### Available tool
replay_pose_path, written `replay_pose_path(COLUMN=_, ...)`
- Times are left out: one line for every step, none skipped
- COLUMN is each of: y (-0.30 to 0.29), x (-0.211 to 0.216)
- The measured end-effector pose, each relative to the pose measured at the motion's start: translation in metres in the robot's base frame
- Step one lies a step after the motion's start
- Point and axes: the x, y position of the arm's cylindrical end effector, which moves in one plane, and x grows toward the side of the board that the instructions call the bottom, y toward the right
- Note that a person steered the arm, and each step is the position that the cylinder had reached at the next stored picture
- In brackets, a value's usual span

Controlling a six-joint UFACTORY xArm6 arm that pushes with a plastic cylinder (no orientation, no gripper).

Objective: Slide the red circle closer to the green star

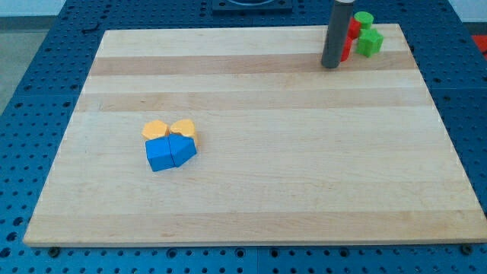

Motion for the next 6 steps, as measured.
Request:
replay_pose_path(y=-0.019, x=-0.001)
replay_pose_path(y=-0.021, x=-0.011)
replay_pose_path(y=-0.015, x=-0.025)
replay_pose_path(y=-0.004, x=-0.036)
replay_pose_path(y=0.006, x=-0.038)
replay_pose_path(y=0.009, x=-0.034)
